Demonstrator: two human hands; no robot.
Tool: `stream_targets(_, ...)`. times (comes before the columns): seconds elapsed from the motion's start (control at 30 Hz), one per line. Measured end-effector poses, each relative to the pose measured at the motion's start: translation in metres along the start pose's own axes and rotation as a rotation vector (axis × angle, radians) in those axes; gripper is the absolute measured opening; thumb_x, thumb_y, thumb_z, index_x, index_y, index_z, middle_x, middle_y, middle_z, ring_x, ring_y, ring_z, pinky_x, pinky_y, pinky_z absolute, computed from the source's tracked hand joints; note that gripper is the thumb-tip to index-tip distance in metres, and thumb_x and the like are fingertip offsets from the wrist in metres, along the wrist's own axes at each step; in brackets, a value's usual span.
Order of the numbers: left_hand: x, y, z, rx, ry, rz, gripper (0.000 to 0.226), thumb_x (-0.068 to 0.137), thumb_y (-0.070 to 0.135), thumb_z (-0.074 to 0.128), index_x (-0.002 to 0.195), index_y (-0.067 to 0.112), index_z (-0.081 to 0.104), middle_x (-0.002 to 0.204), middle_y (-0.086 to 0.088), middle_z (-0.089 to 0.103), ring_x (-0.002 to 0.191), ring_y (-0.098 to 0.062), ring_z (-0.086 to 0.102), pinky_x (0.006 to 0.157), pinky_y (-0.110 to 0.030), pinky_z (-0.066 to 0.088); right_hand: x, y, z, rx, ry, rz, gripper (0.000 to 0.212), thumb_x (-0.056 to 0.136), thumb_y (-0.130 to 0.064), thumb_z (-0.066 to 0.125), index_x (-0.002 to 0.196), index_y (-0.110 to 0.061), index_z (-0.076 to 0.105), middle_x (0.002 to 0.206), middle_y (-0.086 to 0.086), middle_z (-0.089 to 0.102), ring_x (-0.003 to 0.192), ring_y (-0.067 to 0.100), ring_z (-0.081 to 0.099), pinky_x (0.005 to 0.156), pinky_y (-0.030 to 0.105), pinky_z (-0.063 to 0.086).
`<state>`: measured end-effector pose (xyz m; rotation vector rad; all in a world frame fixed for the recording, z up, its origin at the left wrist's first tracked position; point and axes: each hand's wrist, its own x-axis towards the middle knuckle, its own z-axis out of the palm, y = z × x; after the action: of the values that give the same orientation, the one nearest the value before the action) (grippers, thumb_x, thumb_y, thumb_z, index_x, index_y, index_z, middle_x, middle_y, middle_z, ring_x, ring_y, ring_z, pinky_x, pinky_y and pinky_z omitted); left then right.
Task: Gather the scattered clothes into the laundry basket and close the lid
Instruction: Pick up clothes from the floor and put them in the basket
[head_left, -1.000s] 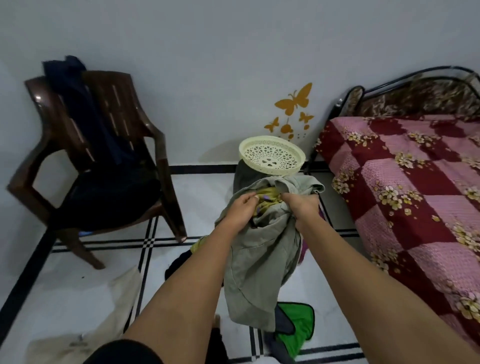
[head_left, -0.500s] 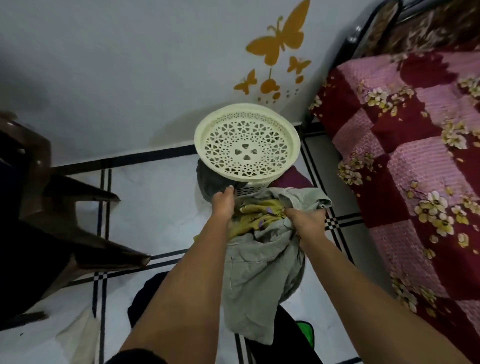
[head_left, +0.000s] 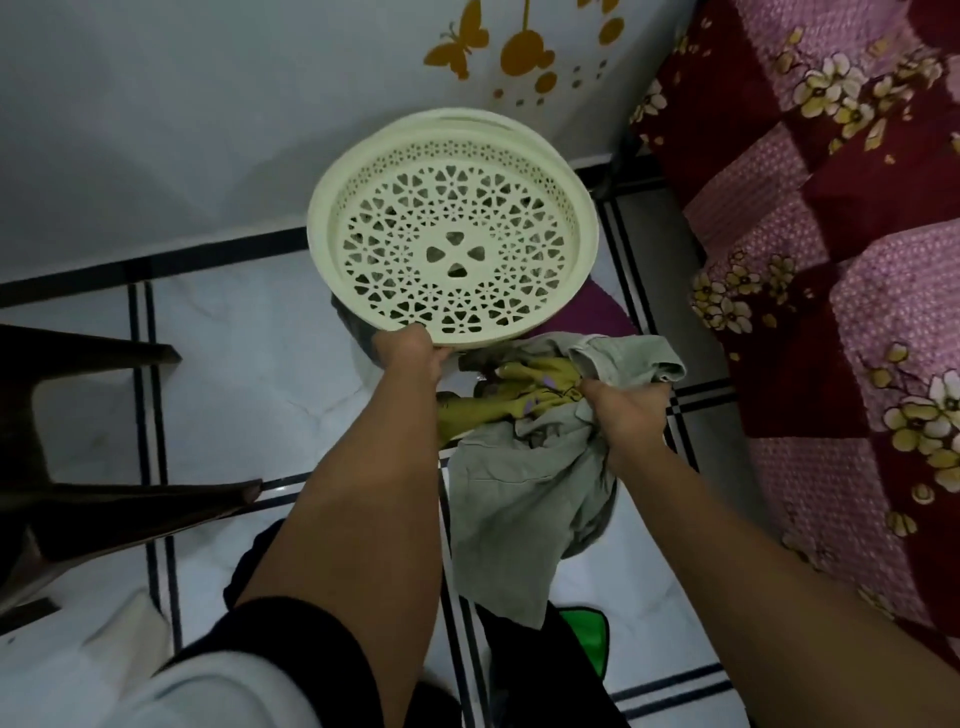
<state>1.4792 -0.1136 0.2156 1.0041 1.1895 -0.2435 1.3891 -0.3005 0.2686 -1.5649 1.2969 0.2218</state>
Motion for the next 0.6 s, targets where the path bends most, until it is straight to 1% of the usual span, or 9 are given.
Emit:
stream_targets(0.03, -0.005, 0.001, -0.006, -0.013, 0.003, 0.003, 0.038, 0.089, -0.009, 0.044, 0.124, 0.002, 0.054, 0.123, -0.018, 0.062, 0.101, -0.034, 0.064, 0.068, -0.055, 0.058, -0.005, -0.001, -0.002, 0.003, 0.002, 0.005, 0.093, 0.069, -0.015, 0.077, 0.145, -0.006, 0.024, 0.133, 0.018, 0.052, 0.119, 0.033, 0.054, 0.104, 0.046, 0.045)
stream_targets(0.07, -0.012, 0.002, -0.013, -0.028, 0.006, 0.009, 0.039, 0.088, -0.011, 0.045, 0.124, 0.001, 0.053, 0.124, -0.018, 0.061, 0.101, -0.034, 0.064, 0.066, -0.054, 0.058, -0.01, -0.001, -0.003, 0.002, 0.005, 0.005, 0.094, 0.07, -0.015, 0.077, 0.146, -0.006, 0.023, 0.134, 0.018, 0.052, 0.12, 0.033, 0.054, 0.104, 0.046, 0.045)
stream_targets(0.13, -0.029, 0.007, -0.036, -0.072, 0.01, 0.03, 0.044, 0.085, -0.014, 0.045, 0.126, 0.0, 0.049, 0.126, -0.019, 0.058, 0.105, -0.036, 0.061, 0.056, -0.047, 0.058, -0.031, 0.0, -0.002, 0.002, -0.001, -0.003, 0.095, 0.069, -0.014, 0.077, 0.147, -0.006, 0.022, 0.134, 0.017, 0.052, 0.12, 0.033, 0.054, 0.105, 0.045, 0.045)
stream_targets(0.17, -0.037, 0.009, -0.049, -0.104, 0.004, 0.035, 0.045, 0.085, -0.016, 0.045, 0.127, 0.0, 0.048, 0.126, -0.019, 0.057, 0.107, -0.036, 0.06, 0.056, -0.044, 0.058, -0.042, 0.0, -0.001, 0.006, -0.008, -0.007, 0.096, 0.068, -0.015, 0.078, 0.147, -0.006, 0.024, 0.134, 0.017, 0.052, 0.119, 0.033, 0.055, 0.104, 0.046, 0.046)
stream_targets(0.27, -0.055, 0.02, -0.096, -0.204, -0.021, 0.082, 0.044, 0.086, -0.016, 0.045, 0.127, 0.0, 0.05, 0.126, -0.018, 0.058, 0.103, -0.033, 0.06, 0.071, -0.042, 0.057, -0.081, 0.001, 0.007, 0.018, -0.029, -0.039, 0.092, 0.068, -0.015, 0.078, 0.144, -0.004, 0.027, 0.136, 0.017, 0.051, 0.12, 0.032, 0.055, 0.104, 0.043, 0.045)
stream_targets(0.33, -0.064, 0.028, -0.136, -0.27, 0.007, 0.108, 0.048, 0.085, -0.018, 0.043, 0.129, 0.0, 0.048, 0.129, -0.018, 0.056, 0.106, -0.033, 0.059, 0.076, -0.043, 0.054, -0.112, 0.009, 0.015, 0.011, -0.045, -0.074, 0.089, 0.073, -0.014, 0.077, 0.145, -0.003, 0.026, 0.139, 0.017, 0.048, 0.124, 0.032, 0.052, 0.104, 0.038, 0.043)
stream_targets(0.4, -0.066, 0.031, -0.171, -0.309, 0.066, 0.123, 0.051, 0.084, -0.02, 0.041, 0.131, 0.0, 0.042, 0.134, -0.02, 0.051, 0.111, -0.034, 0.057, 0.079, -0.046, 0.054, -0.135, 0.019, 0.021, -0.004, -0.046, -0.079, 0.088, 0.076, -0.014, 0.075, 0.146, -0.002, 0.024, 0.141, 0.017, 0.047, 0.127, 0.031, 0.049, 0.103, 0.036, 0.041)
stream_targets(0.53, -0.051, 0.035, -0.242, -0.296, 0.237, 0.153, 0.054, 0.089, -0.014, 0.038, 0.139, 0.005, 0.028, 0.136, -0.017, 0.045, 0.103, -0.032, 0.057, 0.086, -0.044, 0.053, -0.179, 0.048, 0.049, -0.039, -0.04, -0.072, 0.088, 0.078, -0.019, 0.074, 0.147, -0.004, 0.022, 0.141, 0.017, 0.046, 0.126, 0.032, 0.048, 0.101, 0.035, 0.041)
stream_targets(0.6, -0.038, 0.029, -0.264, -0.261, 0.287, 0.163, 0.055, 0.091, -0.011, 0.039, 0.142, 0.006, 0.027, 0.139, -0.018, 0.044, 0.104, -0.032, 0.057, 0.09, -0.042, 0.051, -0.186, 0.062, 0.064, -0.048, -0.027, -0.047, 0.088, 0.078, -0.02, 0.074, 0.147, -0.004, 0.022, 0.141, 0.018, 0.046, 0.127, 0.033, 0.048, 0.102, 0.036, 0.04)
